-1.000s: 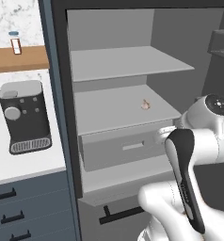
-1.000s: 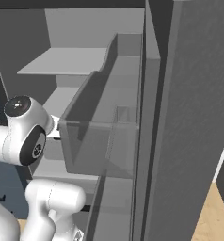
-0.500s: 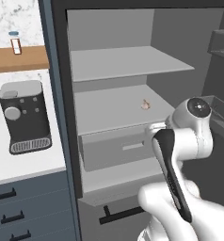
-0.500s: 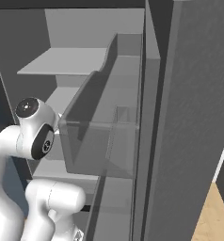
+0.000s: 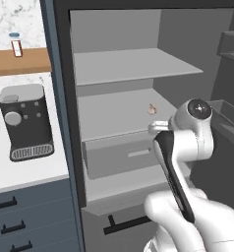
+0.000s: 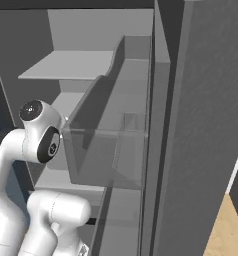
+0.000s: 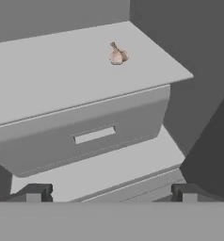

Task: Place one garlic and one fish in each tupperware on the nearby counter, to pack two identical lunches.

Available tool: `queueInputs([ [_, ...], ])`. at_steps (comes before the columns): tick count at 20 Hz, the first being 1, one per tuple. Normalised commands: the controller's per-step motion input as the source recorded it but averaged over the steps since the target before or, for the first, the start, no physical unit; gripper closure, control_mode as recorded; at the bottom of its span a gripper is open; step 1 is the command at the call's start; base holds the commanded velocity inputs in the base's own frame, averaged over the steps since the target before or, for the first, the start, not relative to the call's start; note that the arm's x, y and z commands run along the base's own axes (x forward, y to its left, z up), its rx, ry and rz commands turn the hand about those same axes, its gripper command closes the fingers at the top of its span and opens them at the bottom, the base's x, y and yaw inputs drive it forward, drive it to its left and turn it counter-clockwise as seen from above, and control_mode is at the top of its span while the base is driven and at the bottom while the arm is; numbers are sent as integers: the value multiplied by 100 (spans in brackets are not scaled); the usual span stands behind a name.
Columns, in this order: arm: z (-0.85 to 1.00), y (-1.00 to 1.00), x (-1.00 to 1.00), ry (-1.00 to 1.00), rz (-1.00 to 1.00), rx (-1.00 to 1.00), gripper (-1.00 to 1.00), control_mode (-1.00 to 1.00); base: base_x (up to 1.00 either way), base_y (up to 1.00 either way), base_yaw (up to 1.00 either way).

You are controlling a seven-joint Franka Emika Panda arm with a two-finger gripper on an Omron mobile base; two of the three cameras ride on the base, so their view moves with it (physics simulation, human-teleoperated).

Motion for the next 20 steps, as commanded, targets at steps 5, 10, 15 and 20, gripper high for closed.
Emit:
queueInputs([
  [5,-6,0,41,-1,-1,0,-100,-100,0,0,0],
  [10,-18,0,48,-7,0,0,-100,-100,0,0,0],
  [15,0,-5,54,0,0,0,-100,-100,0,0,0],
  [20,0,-13,46,0,0,0,-100,-100,0,0,0],
])
